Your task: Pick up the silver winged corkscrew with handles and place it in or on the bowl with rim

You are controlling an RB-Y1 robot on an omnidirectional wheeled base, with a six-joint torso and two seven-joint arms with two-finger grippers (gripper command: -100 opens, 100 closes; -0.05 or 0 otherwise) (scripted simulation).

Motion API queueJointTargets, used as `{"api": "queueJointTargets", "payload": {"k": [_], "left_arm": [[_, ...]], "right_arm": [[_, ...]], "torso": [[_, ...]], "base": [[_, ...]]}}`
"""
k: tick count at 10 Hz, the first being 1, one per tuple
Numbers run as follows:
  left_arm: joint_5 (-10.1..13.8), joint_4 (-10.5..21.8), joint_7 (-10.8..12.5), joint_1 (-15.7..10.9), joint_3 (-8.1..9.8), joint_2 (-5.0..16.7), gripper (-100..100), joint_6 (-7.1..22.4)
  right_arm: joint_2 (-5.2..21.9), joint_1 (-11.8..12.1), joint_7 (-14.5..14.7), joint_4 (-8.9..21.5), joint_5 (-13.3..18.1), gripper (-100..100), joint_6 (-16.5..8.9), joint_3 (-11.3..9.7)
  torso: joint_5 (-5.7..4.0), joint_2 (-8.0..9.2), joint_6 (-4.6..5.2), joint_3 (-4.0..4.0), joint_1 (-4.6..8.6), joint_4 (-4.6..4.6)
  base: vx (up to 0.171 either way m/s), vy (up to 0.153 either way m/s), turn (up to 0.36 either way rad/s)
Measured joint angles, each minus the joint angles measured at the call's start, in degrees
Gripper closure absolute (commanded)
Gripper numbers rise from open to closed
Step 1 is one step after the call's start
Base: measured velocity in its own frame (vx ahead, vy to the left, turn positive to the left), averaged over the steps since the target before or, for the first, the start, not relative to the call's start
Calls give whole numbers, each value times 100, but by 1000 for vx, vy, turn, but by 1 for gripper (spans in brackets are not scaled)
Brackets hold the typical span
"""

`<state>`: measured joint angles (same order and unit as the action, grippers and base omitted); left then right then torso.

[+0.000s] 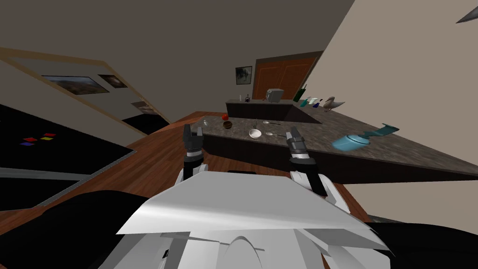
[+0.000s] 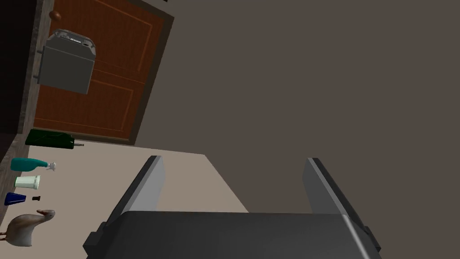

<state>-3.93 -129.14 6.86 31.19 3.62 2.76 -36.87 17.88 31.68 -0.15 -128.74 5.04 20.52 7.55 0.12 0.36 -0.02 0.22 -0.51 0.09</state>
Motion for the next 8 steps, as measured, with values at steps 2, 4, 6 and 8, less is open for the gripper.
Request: {"api": "queueJointTargets", "payload": {"k": [2,4,6,8], "left_arm": [[0,0,0,0,0,0,0,0],[0,0,0,1,1,1,0,0],[0,0,0,1,0,0,0,0],[0,0,0,1,1,1,0,0]], "right_arm": [[342,214,-55,186,74,-100,-273,86],[618,292,-92,327,107,-100,-470,145],[944,467,-105,512,186,-100,-787,193],[1237,504,-127,711,214,-100,-1021,238]], "torso": [[0,-1,0,0,1,0],[-4,-27,-1,-15,20,-5],[0,-31,-1,-18,4,-7],[-4,-31,-1,-17,18,-6]], "base": [[-63,113,107],[-4,104,167],[-18,119,135],[-5,108,186]]}}
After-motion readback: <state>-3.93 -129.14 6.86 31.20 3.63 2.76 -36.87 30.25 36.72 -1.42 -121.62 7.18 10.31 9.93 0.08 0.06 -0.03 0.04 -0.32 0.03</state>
